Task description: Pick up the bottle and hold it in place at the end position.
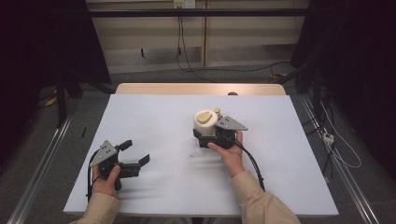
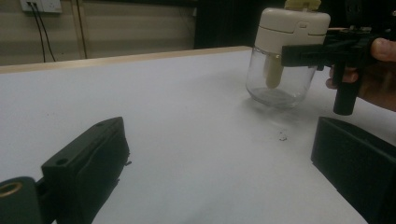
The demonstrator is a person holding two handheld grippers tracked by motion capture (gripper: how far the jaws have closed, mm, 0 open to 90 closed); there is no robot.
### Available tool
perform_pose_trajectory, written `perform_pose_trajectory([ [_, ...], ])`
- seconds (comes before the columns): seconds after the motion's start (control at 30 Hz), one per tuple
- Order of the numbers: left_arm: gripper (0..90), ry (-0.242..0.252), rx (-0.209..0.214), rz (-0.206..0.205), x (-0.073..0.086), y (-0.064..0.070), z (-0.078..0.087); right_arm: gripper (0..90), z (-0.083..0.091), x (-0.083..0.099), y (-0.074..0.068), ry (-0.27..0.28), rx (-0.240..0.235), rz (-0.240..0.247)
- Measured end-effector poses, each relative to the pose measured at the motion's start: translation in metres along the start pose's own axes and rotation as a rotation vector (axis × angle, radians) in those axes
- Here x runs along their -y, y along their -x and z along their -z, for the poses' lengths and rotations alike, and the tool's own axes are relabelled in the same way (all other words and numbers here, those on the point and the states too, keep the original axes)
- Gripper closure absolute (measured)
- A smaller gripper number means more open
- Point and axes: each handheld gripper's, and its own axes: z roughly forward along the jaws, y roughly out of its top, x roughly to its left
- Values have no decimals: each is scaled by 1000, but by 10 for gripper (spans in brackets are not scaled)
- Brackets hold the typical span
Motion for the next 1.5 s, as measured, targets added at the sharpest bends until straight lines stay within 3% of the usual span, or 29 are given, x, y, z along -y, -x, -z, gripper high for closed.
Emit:
perform_pose_trajectory([
  [1.5,33,3,-7,3,1,0,1,55,-18,-4,2,3,0,-21],
])
